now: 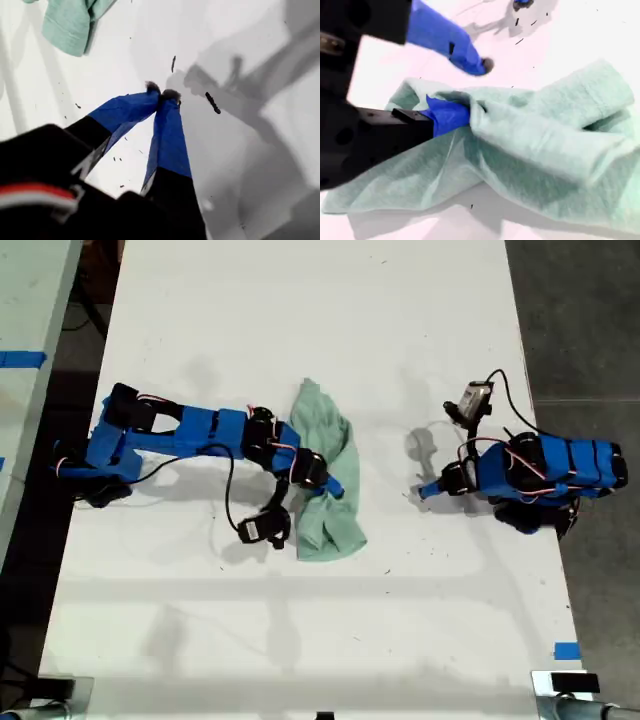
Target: Fold t shirt
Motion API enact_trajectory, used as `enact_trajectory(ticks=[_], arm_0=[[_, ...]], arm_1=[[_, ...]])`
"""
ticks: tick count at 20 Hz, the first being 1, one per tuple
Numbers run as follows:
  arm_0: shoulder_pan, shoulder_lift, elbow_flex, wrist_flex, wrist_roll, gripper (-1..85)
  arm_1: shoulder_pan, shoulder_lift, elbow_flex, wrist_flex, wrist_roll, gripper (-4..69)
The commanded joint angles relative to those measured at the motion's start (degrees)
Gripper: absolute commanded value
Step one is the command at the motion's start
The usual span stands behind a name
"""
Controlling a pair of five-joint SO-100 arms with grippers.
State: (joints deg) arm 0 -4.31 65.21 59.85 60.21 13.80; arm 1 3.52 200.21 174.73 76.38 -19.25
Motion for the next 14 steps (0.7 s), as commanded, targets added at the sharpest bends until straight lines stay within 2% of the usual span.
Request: enact_trajectory(ticks=[1,4,7,9,11,14], arm_0=[[0.26,0.62,-3.87,-3.08,1.32,26.9],[0.26,2.99,-3.87,-2.02,1.85,20.8],[0.18,9.05,-3.34,4.04,0.97,20.8],[0.53,20.74,1.58,7.82,-0.62,2.2],[0.18,32.78,7.03,10.9,-0.88,-0.3],[-3.78,54.49,30.32,6.77,0.53,-0.3]], arm_1=[[0.18,0.35,3.34,0.18,-0.53,1.9],[0.18,0.35,3.34,0.18,-0.62,1.9],[0.26,0.35,3.34,0.18,-0.7,2.0],[0.26,0.35,3.34,0.18,-0.7,2.0],[0.26,0.35,3.34,0.18,-0.7,2.0],[0.26,0.35,3.34,0.18,-0.7,2.0]])
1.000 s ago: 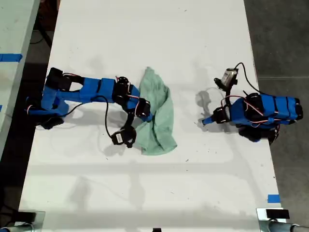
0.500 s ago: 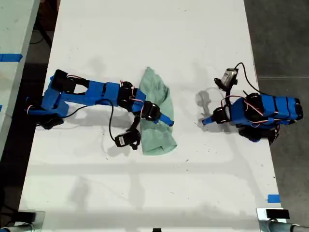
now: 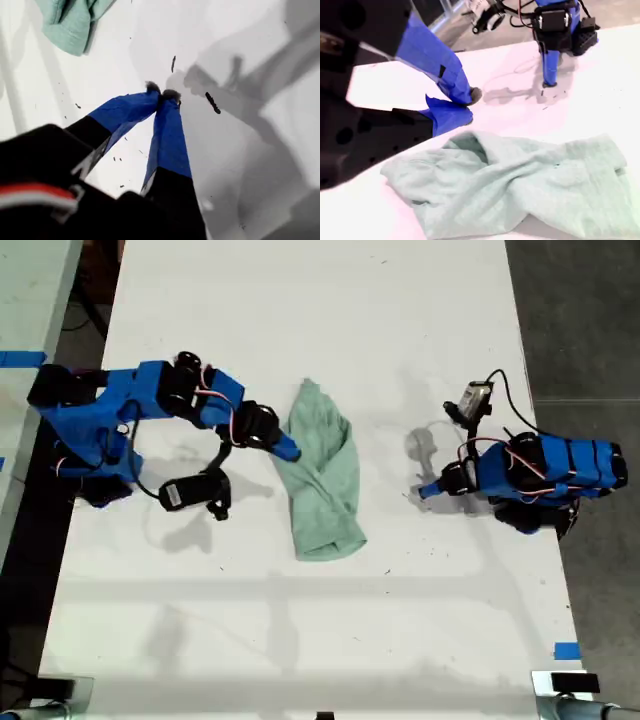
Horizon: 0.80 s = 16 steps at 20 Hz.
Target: Fold t shirt
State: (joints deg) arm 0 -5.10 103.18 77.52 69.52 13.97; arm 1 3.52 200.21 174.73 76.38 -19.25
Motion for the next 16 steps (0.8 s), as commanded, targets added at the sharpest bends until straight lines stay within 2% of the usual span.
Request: enact_trajectory(ticks=[1,5,8,11,12,13,14,16], arm_0=[[-5.8,26.28,23.91,-5.1,0.79,-0.3],[-15.12,56.51,60.56,-12.04,3.16,-0.4],[-17.05,61.88,82.44,-25.75,5.27,-0.4],[-20.92,70.84,102.13,-37.18,11.07,-0.4],[-22.15,83.41,106.08,-31.38,11.95,-0.4],[-24.43,103.54,110.57,-18.46,11.78,-0.4],[-28.04,102.74,108.98,-13.54,10.9,-0.4],[-28.83,102.92,109.95,-14.68,10.46,-0.4]], arm_1=[[0.26,0.35,3.34,0.18,-0.7,2.0],[0.44,0.35,3.34,0.18,-0.7,2.1],[0.44,0.35,3.34,0.18,-0.7,2.1],[0.26,0.35,3.34,0.18,-0.44,2.1],[0.26,0.35,3.34,0.18,-0.44,2.0],[0.53,0.35,3.34,0.18,-0.35,1.9],[0.53,0.35,3.34,0.18,-0.26,1.9],[0.26,0.26,3.34,0.09,-0.18,1.9]])
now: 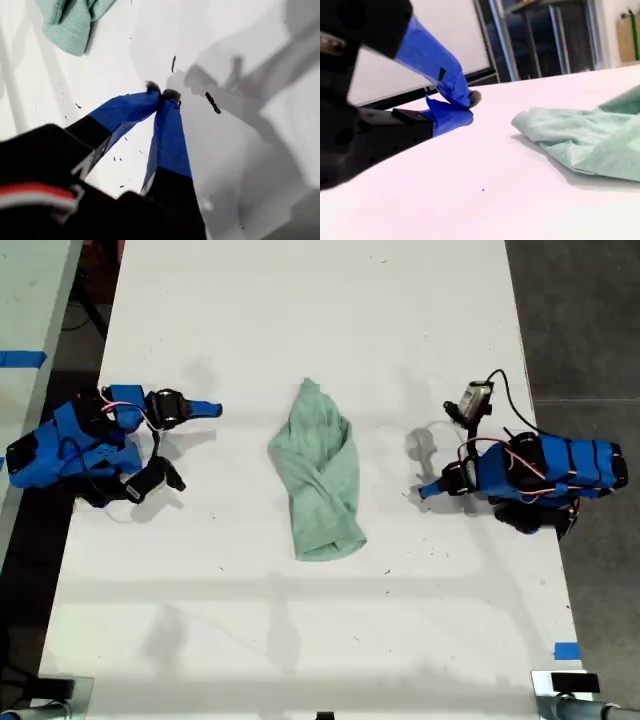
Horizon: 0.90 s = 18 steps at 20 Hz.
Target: Fold t shirt
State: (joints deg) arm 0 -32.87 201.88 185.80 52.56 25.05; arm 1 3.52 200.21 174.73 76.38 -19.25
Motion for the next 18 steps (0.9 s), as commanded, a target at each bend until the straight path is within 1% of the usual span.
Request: enact_trajectory(ticks=[1,7,18], arm_0=[[-1.23,4.22,1.85,2.37,-1.05,-0.4],[-3.43,4.22,2.55,3.6,-2.99,-0.4],[-2.46,4.22,2.55,3.96,-3.69,-0.4]], arm_1=[[0.09,0.26,3.34,0.09,-0.18,1.9],[0.53,0.26,3.34,0.09,-0.35,1.9],[0.53,0.26,3.34,0.09,0.09,1.9]])
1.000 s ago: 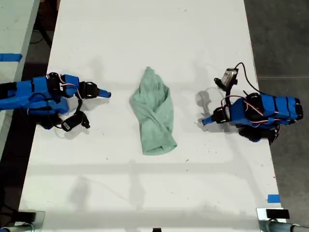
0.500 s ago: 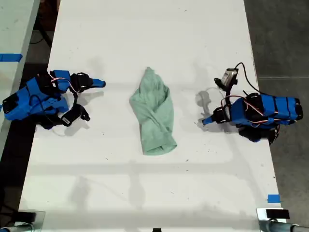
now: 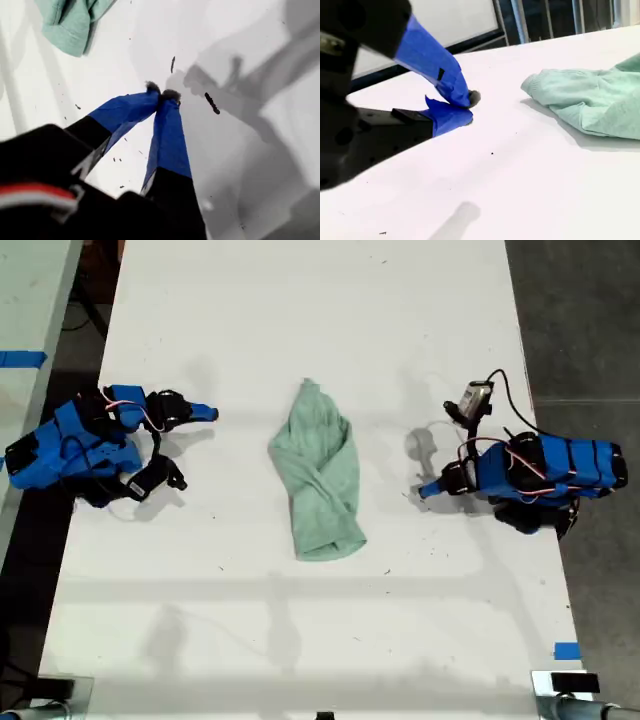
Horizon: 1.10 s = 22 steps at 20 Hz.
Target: Fold t shirt
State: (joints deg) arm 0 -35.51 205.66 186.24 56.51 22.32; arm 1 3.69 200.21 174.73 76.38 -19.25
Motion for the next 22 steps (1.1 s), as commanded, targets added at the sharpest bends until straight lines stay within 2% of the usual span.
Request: enact_trajectory(ticks=[1,22], arm_0=[[0.18,0.44,2.11,0.0,-0.97,-0.4],[0.97,0.44,2.11,-0.44,-0.62,-0.4]], arm_1=[[0.35,0.26,3.34,0.09,0.09,1.9],[0.26,0.26,3.34,0.09,0.35,1.9]])
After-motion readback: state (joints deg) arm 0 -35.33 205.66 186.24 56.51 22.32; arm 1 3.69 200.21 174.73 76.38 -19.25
